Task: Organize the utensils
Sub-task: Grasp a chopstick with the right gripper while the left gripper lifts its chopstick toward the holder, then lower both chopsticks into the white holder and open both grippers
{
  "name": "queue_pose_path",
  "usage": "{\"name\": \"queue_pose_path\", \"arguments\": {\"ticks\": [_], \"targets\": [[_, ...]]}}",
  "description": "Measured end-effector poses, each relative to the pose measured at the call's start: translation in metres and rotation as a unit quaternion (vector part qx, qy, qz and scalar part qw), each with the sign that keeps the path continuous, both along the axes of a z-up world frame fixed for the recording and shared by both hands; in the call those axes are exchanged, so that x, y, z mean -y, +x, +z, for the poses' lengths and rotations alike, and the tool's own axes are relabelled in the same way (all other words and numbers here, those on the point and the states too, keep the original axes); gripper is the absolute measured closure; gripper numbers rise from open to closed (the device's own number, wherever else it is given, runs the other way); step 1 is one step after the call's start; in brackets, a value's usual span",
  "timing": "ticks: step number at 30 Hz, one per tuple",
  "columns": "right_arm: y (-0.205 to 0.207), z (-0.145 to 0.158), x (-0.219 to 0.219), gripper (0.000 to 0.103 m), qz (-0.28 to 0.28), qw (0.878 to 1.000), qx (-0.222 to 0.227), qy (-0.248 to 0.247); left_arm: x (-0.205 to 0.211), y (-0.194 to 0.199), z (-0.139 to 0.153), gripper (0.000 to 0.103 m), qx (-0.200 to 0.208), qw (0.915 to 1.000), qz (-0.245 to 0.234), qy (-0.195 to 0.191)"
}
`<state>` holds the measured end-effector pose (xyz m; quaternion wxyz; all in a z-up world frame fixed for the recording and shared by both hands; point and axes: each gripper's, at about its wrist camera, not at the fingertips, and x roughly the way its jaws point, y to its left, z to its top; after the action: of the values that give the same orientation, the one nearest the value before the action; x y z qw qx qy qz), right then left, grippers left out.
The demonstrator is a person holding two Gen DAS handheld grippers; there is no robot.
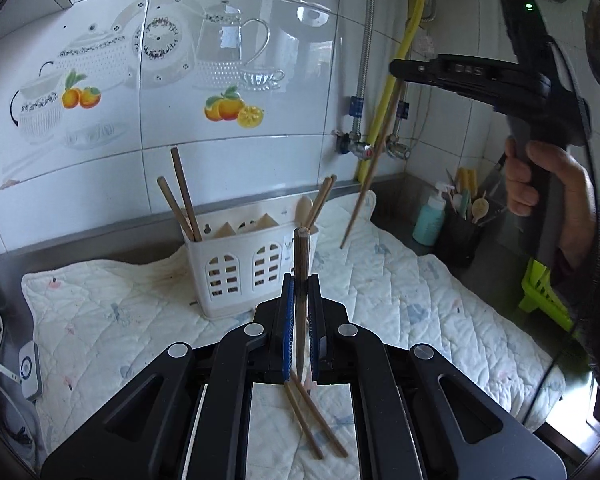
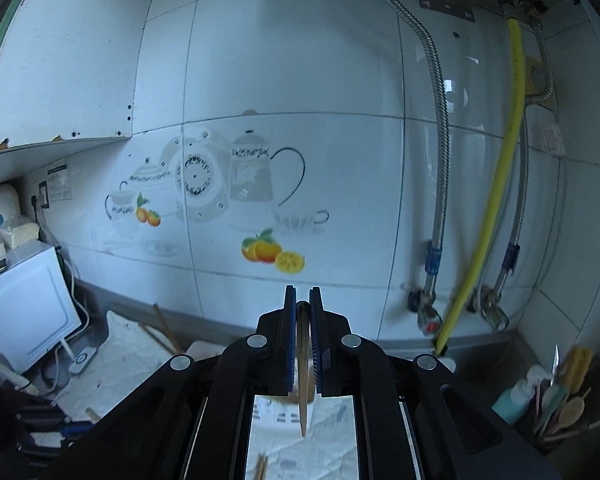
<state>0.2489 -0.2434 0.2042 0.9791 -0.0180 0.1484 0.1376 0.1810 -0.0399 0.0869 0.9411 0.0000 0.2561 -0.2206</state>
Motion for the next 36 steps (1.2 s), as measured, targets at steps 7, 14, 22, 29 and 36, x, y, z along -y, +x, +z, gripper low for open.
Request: {"name": "queue_pose_path", "arguments": {"ticks": [7, 14, 22, 29, 36], "targets": [[0.038, 0.003, -0.017, 0.096, -0.003, 1.000, 0.009, -0.006, -0.005, 0.010, 0.035, 0.098, 0.037, 0.9993, 0.007, -0.005], [0.068, -0.024, -0.021, 0.096, -0.002, 1.000, -0.017, -0.009, -0.005, 0.022, 0.082, 0.098, 0.105, 0.9942, 0.023, -0.007], [0.078, -0.053, -0.013, 0.096, 0.007, 0.998, -0.056, -0.008, 0.001, 0.054, 0.117, 0.098, 0.157, 0.9859, 0.058, 0.000], [0.065, -0.054, -0.001, 0.093, 0.010, 0.999, -0.051, -0.005, 0.001, 0.098, 0.110, 0.098, 0.135, 0.9868, 0.089, 0.010], [0.037, -0.055, 0.008, 0.091, 0.020, 0.999, -0.042, -0.004, -0.001, 0.122, 0.098, 0.098, 0.122, 0.9870, 0.105, 0.010]]}}
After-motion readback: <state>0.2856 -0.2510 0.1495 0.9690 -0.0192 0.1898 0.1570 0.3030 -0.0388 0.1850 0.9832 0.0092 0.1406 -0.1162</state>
